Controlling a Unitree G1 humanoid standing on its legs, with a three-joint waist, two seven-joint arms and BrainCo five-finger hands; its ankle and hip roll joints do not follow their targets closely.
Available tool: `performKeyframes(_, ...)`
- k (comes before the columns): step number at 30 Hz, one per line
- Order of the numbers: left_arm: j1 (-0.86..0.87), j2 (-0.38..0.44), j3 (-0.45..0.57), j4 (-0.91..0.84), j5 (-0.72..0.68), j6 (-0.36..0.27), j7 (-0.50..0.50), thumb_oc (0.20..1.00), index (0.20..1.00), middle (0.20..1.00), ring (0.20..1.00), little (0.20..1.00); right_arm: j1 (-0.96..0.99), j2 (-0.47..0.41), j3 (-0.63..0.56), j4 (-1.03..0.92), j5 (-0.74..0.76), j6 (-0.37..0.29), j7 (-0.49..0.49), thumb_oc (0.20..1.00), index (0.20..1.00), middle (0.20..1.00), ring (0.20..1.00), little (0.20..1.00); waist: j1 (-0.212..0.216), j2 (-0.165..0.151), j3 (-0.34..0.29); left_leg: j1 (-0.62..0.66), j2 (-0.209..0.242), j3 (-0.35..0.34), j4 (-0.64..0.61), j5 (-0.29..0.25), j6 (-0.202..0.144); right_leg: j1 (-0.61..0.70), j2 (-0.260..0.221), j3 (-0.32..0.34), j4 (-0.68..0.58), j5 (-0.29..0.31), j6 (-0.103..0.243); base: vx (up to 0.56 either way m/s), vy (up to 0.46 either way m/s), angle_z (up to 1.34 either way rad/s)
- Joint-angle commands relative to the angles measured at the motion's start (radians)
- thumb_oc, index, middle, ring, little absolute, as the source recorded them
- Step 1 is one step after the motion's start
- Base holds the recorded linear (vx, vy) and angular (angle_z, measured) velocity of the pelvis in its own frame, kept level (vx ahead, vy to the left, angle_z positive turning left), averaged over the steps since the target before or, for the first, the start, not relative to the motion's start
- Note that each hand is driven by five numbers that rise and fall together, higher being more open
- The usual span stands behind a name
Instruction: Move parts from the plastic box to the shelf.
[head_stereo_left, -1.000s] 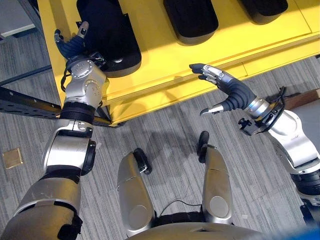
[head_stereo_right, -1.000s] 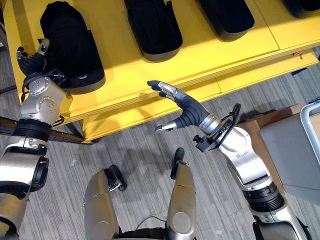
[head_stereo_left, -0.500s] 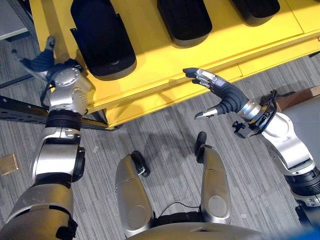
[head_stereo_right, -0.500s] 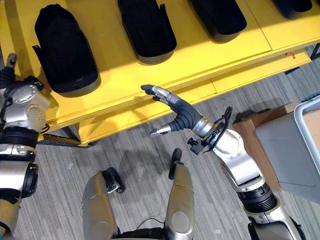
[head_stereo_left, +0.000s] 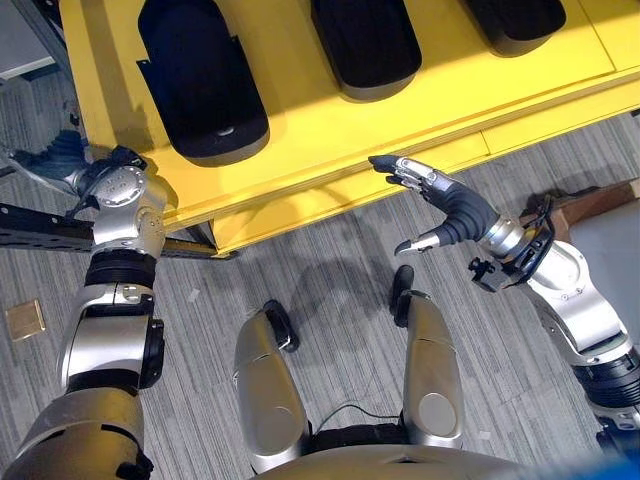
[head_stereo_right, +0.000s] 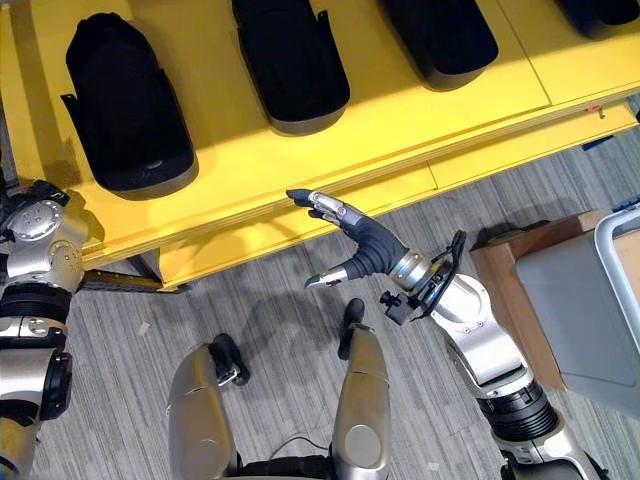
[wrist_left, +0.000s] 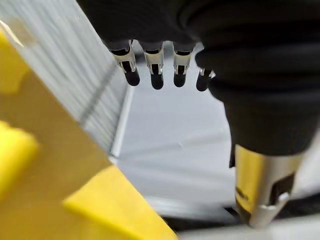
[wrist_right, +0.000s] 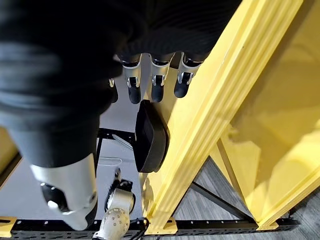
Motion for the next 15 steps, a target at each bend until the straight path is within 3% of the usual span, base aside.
performKeyframes(1, 0.104, -0.030, -0.012, -0.132, 0.185, -0.155, -0.153, 1.000, 1.000, 1.000, 1.000, 1.000, 0.064, 0.019, -0.063, -0.096, -0.055, -0.135, 0.004, 1.000, 1.000, 1.000, 1.000, 1.000, 0.041, -0.006, -0.039, -0.019, -0.084, -0.025, -0.109, 0.113, 0.003, 0.099, 0.003, -0.095, 0.123, -0.157, 0.021, -0.06, -0.208, 0.13)
performKeyframes(6, 0.346, -0.130, -0.040, -0.423, 0.284, -0.216, -0.266, 1.000, 1.000, 1.000, 1.000, 1.000, 0.125, 0.016, -0.044, -0.094, -0.099, -0.211, -0.046, 1.000, 1.000, 1.000, 1.000, 1.000, 0.090, -0.021, -0.042, 0.006, -0.072, -0.037, -0.159, 0.130, 0.000, 0.169, 0.012, -0.154, 0.063, -0.166, 0.013, -0.05, -0.240, 0.16)
performKeyframes(9, 0.493, -0.183, -0.073, -0.587, 0.401, -0.270, -0.261, 1.000, 1.000, 1.000, 1.000, 1.000, 0.149, 0.015, -0.031, -0.071, -0.111, -0.263, -0.095, 1.000, 1.000, 1.000, 1.000, 1.000, 0.131, -0.029, -0.048, 0.022, -0.059, -0.054, -0.193, 0.149, -0.013, 0.225, 0.029, -0.204, 0.011, -0.166, 0.003, -0.03, -0.291, 0.20)
performKeyframes(11, 0.537, -0.187, -0.076, -0.630, 0.414, -0.270, -0.288, 1.000, 1.000, 1.000, 1.000, 1.000, 0.152, 0.013, -0.023, -0.061, -0.113, -0.275, -0.110, 1.000, 1.000, 1.000, 1.000, 1.000, 0.145, -0.030, -0.052, 0.034, -0.056, -0.057, -0.212, 0.158, -0.020, 0.245, 0.035, -0.217, -0.006, -0.166, 0.003, 0.00, -0.288, 0.26)
performKeyframes(12, 0.595, -0.183, -0.086, -0.688, 0.439, -0.297, -0.292, 1.000, 1.000, 1.000, 1.000, 1.000, 0.153, 0.002, -0.015, -0.047, -0.104, -0.293, -0.139, 1.000, 1.000, 1.000, 1.000, 1.000, 0.171, -0.034, -0.061, 0.054, -0.043, -0.060, -0.246, 0.182, -0.034, 0.287, 0.046, -0.252, -0.041, -0.165, -0.006, 0.03, -0.306, 0.28)
performKeyframes(15, 0.654, -0.161, -0.065, -0.743, 0.452, -0.342, -0.283, 1.000, 1.000, 1.000, 1.000, 1.000, 0.168, -0.015, -0.020, -0.043, -0.101, -0.302, -0.172, 1.000, 1.000, 1.000, 1.000, 1.000, 0.191, -0.035, -0.069, 0.072, -0.036, -0.068, -0.271, 0.201, -0.052, 0.320, 0.066, -0.275, -0.072, -0.164, -0.016, 0.04, -0.303, 0.30)
